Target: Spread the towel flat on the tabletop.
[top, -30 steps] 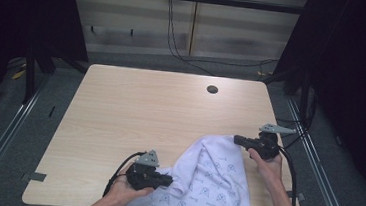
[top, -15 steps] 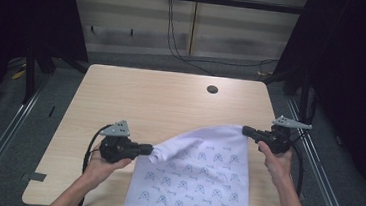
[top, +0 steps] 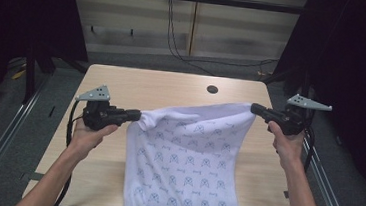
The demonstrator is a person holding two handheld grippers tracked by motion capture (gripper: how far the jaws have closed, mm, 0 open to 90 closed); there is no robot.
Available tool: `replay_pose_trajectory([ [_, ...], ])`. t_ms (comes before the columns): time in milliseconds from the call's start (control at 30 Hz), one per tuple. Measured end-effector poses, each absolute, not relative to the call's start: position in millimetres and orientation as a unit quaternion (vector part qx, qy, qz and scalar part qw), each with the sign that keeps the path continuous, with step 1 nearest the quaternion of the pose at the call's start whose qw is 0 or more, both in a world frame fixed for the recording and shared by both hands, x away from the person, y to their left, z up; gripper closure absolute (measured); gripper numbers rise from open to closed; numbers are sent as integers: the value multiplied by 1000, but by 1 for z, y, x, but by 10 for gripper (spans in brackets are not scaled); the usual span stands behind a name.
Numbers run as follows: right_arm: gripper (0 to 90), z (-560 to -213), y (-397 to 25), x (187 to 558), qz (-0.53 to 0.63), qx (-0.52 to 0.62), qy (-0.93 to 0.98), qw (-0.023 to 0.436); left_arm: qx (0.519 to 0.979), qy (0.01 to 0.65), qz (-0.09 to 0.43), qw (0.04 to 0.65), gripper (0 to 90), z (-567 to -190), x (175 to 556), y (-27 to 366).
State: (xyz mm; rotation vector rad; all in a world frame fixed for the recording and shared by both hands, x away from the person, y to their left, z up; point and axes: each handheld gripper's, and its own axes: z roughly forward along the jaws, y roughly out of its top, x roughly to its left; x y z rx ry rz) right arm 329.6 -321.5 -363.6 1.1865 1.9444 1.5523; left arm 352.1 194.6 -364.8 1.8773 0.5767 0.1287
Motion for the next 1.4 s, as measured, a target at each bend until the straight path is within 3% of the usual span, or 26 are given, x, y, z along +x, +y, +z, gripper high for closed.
replay_pose_trajectory([
  [600, 875, -349, -311, 387, 543, 446, 684, 197, 767, 283, 90, 568, 842, -331, 410, 203],
  [733, 854, -347, -309, 403, 533, 456, 687, 193, 769, 312, 119, 545, 864, -335, 423, 204],
  [767, 787, -351, -309, 409, 520, 467, 689, 189, 771, 316, 111, 542, 851, -340, 427, 203],
  [800, 666, -356, -310, 416, 498, 493, 690, 183, 770, 335, 112, 532, 789, -345, 431, 202],
  [833, 595, -362, -311, 421, 480, 507, 693, 182, 761, 358, 120, 528, 674, -350, 435, 204],
  [867, 605, -367, -311, 422, 476, 511, 691, 187, 748, 374, 115, 537, 592, -357, 438, 207],
  [1000, 597, -380, -307, 414, 489, 494, 694, 185, 756, 390, 99, 516, 589, -385, 440, 213],
  [1233, 602, -404, -300, 376, 497, 449, 725, 159, 782, 366, 82, 498, 578, -421, 405, 212],
  [1400, 621, -435, -287, 341, 476, 424, 761, 120, 826, 307, 33, 472, 696, -448, 364, 197],
])
